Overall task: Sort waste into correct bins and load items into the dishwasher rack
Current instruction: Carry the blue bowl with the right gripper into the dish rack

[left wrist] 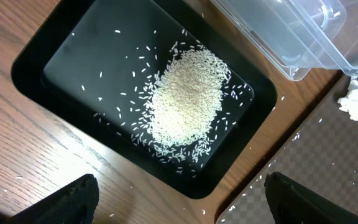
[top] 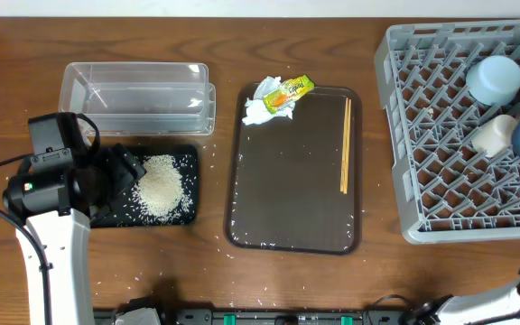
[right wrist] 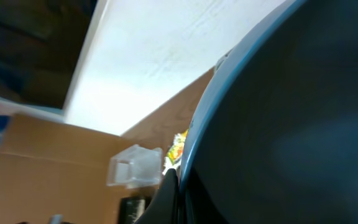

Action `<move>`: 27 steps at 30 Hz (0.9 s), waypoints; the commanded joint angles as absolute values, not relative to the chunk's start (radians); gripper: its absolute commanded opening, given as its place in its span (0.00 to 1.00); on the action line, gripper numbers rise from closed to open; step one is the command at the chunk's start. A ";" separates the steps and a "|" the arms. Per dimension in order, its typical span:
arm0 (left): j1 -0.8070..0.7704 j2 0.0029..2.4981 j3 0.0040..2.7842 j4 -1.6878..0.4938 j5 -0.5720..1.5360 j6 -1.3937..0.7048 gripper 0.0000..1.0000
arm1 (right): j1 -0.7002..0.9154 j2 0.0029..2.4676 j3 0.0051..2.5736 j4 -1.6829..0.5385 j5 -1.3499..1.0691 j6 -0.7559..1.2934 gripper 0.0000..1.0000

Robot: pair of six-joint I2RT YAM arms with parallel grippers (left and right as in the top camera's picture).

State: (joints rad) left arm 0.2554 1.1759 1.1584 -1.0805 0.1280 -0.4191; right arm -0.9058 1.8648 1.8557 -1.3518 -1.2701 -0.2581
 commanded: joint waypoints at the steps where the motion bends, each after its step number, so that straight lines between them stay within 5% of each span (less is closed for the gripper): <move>1: 0.262 1.177 1.171 -1.084 0.126 -0.417 0.88 | -0.910 1.939 1.847 -1.325 -1.409 -0.259 0.01; 8: 0.262 1.177 1.171 -1.084 0.127 -0.417 0.88 | -0.928 2.070 1.847 -1.274 -1.518 -0.205 0.01; 18: 0.262 1.177 1.171 -1.084 0.127 -0.417 0.88 | -1.062 2.072 1.847 -1.388 -1.317 -0.188 0.02; 23: 0.262 1.177 1.171 -1.084 0.127 -0.417 0.88 | -1.135 2.057 1.848 -1.444 -1.280 -0.199 0.17; 27: 0.262 1.177 1.171 -1.084 0.127 -0.417 0.88 | -1.175 2.016 1.848 -1.479 -1.231 -0.211 0.41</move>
